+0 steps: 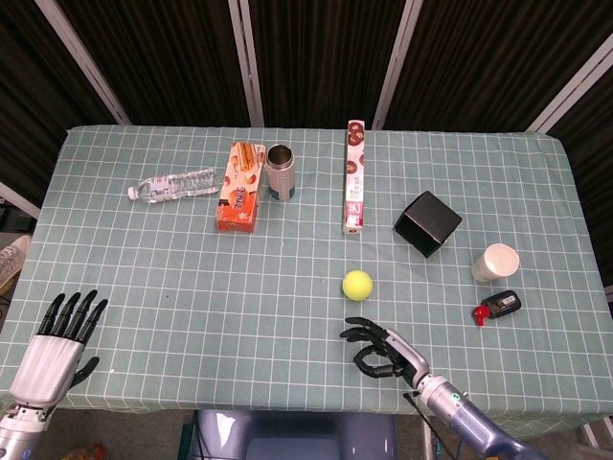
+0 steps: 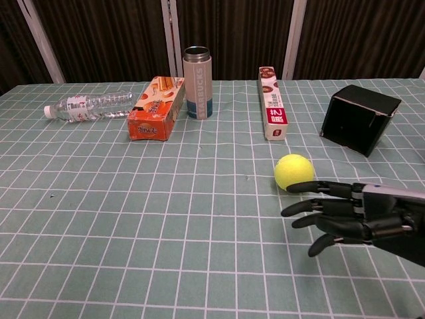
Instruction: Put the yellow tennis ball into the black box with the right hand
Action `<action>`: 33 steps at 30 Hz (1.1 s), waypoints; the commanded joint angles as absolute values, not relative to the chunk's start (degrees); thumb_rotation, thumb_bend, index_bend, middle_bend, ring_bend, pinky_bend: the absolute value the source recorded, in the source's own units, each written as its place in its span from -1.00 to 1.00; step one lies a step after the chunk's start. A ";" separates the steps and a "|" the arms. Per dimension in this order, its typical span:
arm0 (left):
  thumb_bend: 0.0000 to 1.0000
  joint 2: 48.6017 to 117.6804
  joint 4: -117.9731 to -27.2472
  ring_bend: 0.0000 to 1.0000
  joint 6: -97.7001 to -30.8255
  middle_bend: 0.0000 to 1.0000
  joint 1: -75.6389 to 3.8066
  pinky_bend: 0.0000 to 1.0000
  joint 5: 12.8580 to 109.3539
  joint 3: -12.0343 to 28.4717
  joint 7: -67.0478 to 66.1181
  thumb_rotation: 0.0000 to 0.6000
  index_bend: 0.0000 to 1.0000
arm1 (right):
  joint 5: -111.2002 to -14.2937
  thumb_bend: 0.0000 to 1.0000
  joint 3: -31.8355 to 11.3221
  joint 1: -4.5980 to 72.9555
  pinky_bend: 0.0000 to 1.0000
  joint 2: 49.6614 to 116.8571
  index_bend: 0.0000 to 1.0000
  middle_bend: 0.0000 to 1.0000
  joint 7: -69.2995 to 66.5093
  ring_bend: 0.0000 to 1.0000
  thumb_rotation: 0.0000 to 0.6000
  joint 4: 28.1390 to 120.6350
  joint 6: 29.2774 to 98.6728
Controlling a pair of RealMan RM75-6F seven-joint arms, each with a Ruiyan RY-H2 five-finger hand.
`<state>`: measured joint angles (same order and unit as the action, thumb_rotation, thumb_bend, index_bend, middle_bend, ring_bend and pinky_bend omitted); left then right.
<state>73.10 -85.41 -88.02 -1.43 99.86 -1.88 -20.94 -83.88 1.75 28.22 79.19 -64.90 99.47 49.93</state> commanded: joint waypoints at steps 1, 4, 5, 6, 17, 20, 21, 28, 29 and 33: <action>-0.69 73.17 -85.58 -1.00 -87.08 -1.00 -1.86 -0.92 98.62 -1.36 -21.10 1.00 -1.00 | -80.65 -0.06 -0.89 29.76 -0.32 81.81 -0.72 -0.52 -66.75 -0.63 1.00 97.54 47.63; -0.69 73.19 -85.73 -1.00 -86.33 -1.00 -2.17 -0.92 97.43 -0.93 -21.21 1.00 -1.00 | -78.37 -0.05 -2.94 30.59 -0.37 83.66 -0.74 -0.56 -68.66 -0.66 1.00 95.66 46.27; -0.69 73.20 -85.78 -1.00 -86.15 -1.00 -2.24 -0.92 97.13 -0.83 -21.26 1.00 -1.00 | -77.84 -0.05 -3.43 30.80 -0.38 84.10 -0.74 -0.57 -69.18 -0.67 1.00 95.11 45.85; -0.69 73.21 -85.82 -1.00 -85.98 -1.00 -2.31 -0.92 96.85 -0.76 -21.33 1.00 -1.00 | -77.34 -0.05 -3.93 31.00 -0.39 84.53 -0.75 -0.59 -69.69 -0.68 1.00 94.54 45.46; -0.69 73.76 -86.12 -1.00 -83.54 -1.00 -3.24 -0.92 93.52 -0.07 -22.94 1.00 -1.00 | -75.83 -0.02 -7.94 32.84 -0.50 86.61 -0.78 -0.64 -75.54 -0.73 1.00 89.22 41.30; -0.69 73.96 -86.21 -1.00 -83.27 -1.00 -3.32 -0.92 92.90 0.01 -23.39 1.00 -1.00 | -75.97 -0.01 -8.86 32.88 -0.52 86.54 -0.80 -0.67 -77.35 -0.75 1.00 87.99 41.11; -0.69 74.00 -86.23 -1.00 -83.19 -1.00 -3.35 -0.92 92.83 0.01 -23.48 1.00 -1.00 | -75.99 -0.01 -9.03 32.86 -0.53 86.53 -0.83 -0.69 -77.69 -0.77 1.00 87.80 41.15; -0.69 74.75 -86.26 -1.00 -82.21 -1.00 -3.76 -0.92 91.73 0.05 -25.27 1.00 -1.00 | -77.31 0.00 -11.04 33.26 -0.62 85.65 -0.92 -0.78 -82.56 -0.85 1.00 85.51 40.71; -0.69 74.83 -86.29 -1.00 -82.11 -1.00 -3.80 -0.92 91.57 0.03 -25.39 1.00 -1.00 | -77.54 0.00 -11.32 33.35 -0.64 85.52 -0.93 -0.79 -83.17 -0.87 1.00 84.99 40.71; -0.69 74.97 -86.38 -1.00 -81.74 -1.00 -3.98 -0.92 91.12 0.01 -25.71 1.00 -1.00 | -78.26 0.01 -12.19 33.71 -0.68 85.42 -0.95 -0.82 -85.39 -0.90 1.00 83.05 40.72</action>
